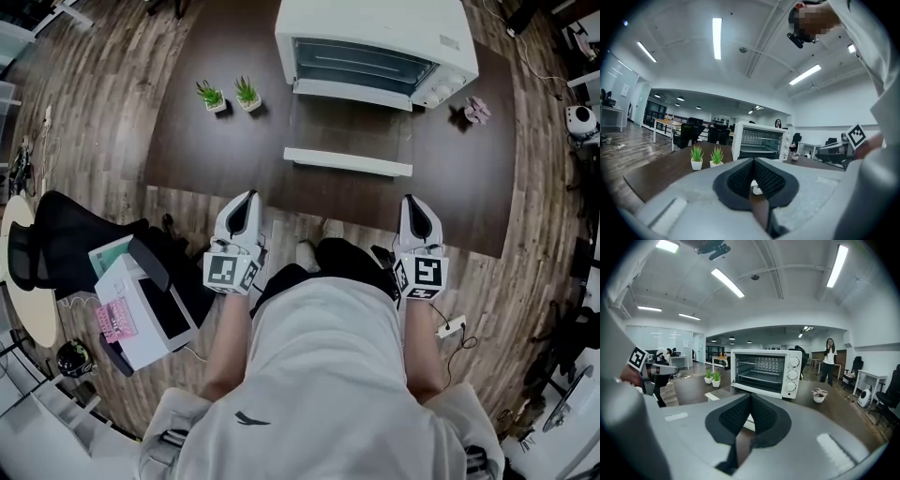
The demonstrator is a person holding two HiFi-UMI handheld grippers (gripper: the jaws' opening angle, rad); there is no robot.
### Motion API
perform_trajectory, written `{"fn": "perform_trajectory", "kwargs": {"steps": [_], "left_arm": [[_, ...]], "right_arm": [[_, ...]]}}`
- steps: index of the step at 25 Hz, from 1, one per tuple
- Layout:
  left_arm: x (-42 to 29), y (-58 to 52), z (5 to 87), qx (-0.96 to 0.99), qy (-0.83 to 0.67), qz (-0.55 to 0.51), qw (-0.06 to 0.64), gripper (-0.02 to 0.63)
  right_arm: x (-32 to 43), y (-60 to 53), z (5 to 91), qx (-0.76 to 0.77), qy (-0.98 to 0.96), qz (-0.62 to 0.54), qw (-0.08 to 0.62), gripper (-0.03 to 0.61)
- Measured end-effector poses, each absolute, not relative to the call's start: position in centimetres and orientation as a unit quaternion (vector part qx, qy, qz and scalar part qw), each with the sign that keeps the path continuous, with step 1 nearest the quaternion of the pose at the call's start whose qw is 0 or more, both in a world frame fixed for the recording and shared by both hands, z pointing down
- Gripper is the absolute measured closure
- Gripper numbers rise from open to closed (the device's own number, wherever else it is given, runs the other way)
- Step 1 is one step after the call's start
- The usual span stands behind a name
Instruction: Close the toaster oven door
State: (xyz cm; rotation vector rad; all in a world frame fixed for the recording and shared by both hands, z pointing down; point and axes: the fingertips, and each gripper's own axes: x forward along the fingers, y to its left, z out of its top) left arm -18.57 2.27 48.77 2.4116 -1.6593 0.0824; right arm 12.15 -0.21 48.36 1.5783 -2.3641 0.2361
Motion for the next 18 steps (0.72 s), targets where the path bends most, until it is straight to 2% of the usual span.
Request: {"fn": "perform_trajectory", "kwargs": {"steps": [18], "left_arm": [[-13.5,-6.5,48.9,0.83,-0.546,0.033,0.112,0.617]], "right_arm": [[14.6,-8.3,49.2,0.539,-0.826,0.09,0.139,0.577]]}}
